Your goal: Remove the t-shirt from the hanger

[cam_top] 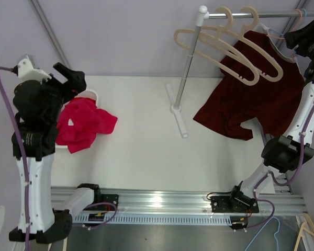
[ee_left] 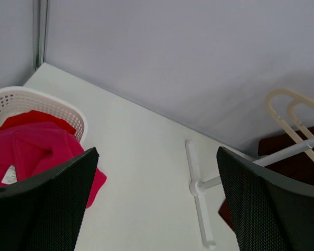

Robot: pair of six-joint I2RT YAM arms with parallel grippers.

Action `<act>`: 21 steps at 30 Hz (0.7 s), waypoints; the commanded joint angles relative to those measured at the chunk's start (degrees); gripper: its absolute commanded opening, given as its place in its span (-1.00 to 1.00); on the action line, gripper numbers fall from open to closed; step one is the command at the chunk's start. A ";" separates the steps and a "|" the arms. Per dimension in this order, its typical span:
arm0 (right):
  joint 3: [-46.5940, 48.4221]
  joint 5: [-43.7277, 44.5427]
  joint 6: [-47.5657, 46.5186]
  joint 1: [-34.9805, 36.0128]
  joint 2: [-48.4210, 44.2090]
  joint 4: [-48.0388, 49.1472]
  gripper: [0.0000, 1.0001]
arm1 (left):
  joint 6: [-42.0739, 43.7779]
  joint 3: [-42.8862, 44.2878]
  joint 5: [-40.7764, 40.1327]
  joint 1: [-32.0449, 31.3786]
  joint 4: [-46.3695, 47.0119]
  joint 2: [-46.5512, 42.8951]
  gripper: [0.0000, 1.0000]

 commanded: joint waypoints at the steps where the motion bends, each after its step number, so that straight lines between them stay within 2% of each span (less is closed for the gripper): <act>1: 2.64 -4.95 2.93 -0.34 2.42 3.84 0.28 | 2.98 -3.62 -1.44 -0.88 3.42 -1.86 0.99; 6: 4.66 -7.67 4.87 -0.34 5.59 6.39 0.15 | 3.86 -6.68 -2.05 -1.58 4.47 -4.77 0.99; 21: 8.97 -5.13 2.50 2.38 11.30 7.54 0.18 | 4.74 -9.33 -2.40 -1.67 7.64 -5.56 0.99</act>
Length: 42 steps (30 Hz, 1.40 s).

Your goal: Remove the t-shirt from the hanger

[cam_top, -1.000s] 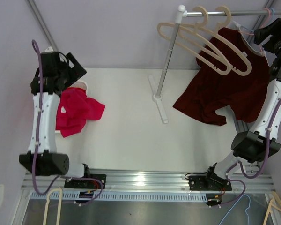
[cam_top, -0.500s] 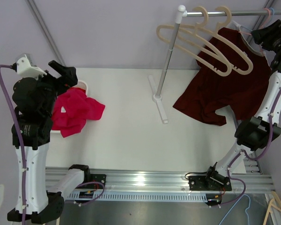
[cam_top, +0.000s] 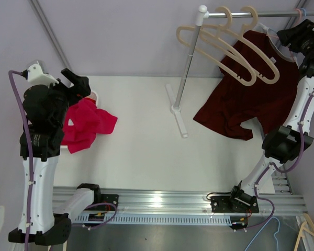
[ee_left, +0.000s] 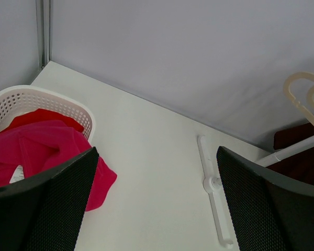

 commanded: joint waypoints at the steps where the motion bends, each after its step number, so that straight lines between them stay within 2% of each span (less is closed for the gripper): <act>1: 3.59 0.25 -0.93 0.92 2.17 2.08 0.21 | 1.70 -0.70 -0.92 -0.47 2.39 -0.78 0.99; 13: 3.60 -1.33 -2.60 0.57 0.59 -0.55 0.31 | 1.88 -1.67 -0.65 -0.91 3.01 -0.87 0.99; 21: -1.58 -1.33 -3.48 -1.10 -5.47 -1.35 0.32 | 1.79 -2.02 -0.83 -1.53 3.18 -1.04 0.99; 29: -2.11 -2.65 -2.51 -3.03 -6.53 -1.53 0.34 | 1.88 -2.20 -1.36 -2.32 3.09 -1.48 0.99; 34: -0.71 -3.44 -0.76 -3.03 -4.25 1.10 0.32 | 2.05 -2.20 -1.36 -2.49 3.27 -1.39 0.99; 42: 7.47 -4.50 0.82 -3.03 3.57 3.82 0.31 | 2.41 -2.63 -2.06 -3.46 4.06 -0.52 0.99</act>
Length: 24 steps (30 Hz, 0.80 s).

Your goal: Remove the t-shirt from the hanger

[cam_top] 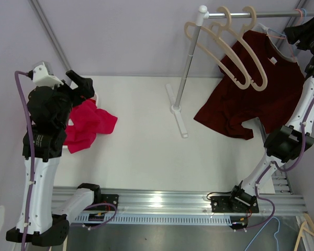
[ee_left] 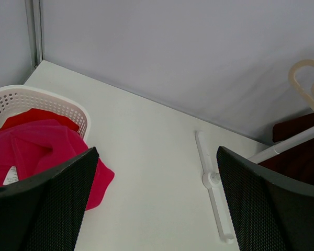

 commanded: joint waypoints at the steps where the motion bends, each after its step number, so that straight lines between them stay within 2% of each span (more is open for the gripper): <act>1: 2.79 -1.52 1.94 -0.19 2.35 4.57 0.31 | 1.53 -0.84 -1.05 -0.71 2.90 0.25 0.99; 7: 3.57 -1.08 3.43 -0.28 4.81 8.79 0.27 | 1.97 -1.02 -1.76 -0.79 3.17 0.51 0.99; 10: 3.67 -2.40 4.84 -0.19 6.04 10.11 0.07 | 1.89 -1.20 -1.41 -0.79 3.43 0.78 0.99; 11: 3.67 -2.75 5.02 -0.02 6.31 10.12 -0.16 | 1.80 -1.20 -1.32 -0.79 3.43 0.86 0.99; 12: 3.58 -2.93 5.02 0.07 6.31 10.12 -0.21 | 1.71 -1.20 -1.32 -0.79 3.43 1.04 0.99; 24: 2.17 -3.46 4.05 1.74 6.22 9.51 -0.17 | 1.97 -1.99 -1.32 -0.97 3.52 0.60 0.99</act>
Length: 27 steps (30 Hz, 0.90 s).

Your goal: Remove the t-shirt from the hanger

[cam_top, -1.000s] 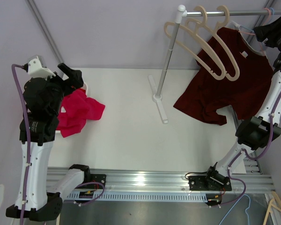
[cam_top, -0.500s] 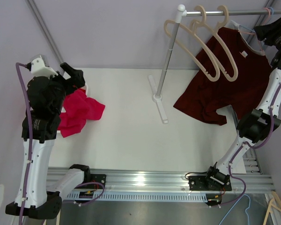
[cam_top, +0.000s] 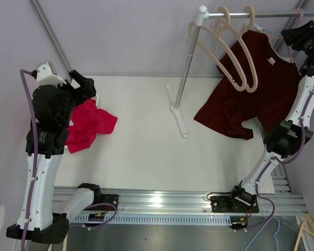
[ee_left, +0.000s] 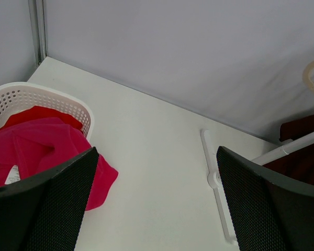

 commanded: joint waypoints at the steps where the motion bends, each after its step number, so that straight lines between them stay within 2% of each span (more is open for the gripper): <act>1: 1.41 -1.36 0.03 0.87 -0.25 2.03 -0.18 | 1.58 -0.35 -0.36 -0.60 1.90 -0.49 0.99; 4: 1.67 -0.83 -0.15 1.39 0.28 2.03 -0.48 | 1.58 -0.44 -0.44 -0.60 1.81 -0.58 0.99; 7: 1.93 -1.45 0.20 1.92 1.25 2.03 -0.67 | 1.75 -0.70 -0.62 -0.69 1.99 -0.84 0.99; 8: 1.85 -1.79 0.20 2.10 1.42 1.94 -0.80 | 1.84 -0.70 -0.62 -0.60 1.99 -0.84 0.99; 16: -0.52 -1.54 -3.22 7.01 -0.77 -1.22 -0.77 | 1.58 -0.96 -0.01 -0.69 2.08 -1.19 0.99; 27: -9.48 2.33 -7.53 15.80 -9.20 -3.60 -0.62 | 1.58 -1.23 0.34 -0.69 2.16 -2.16 0.99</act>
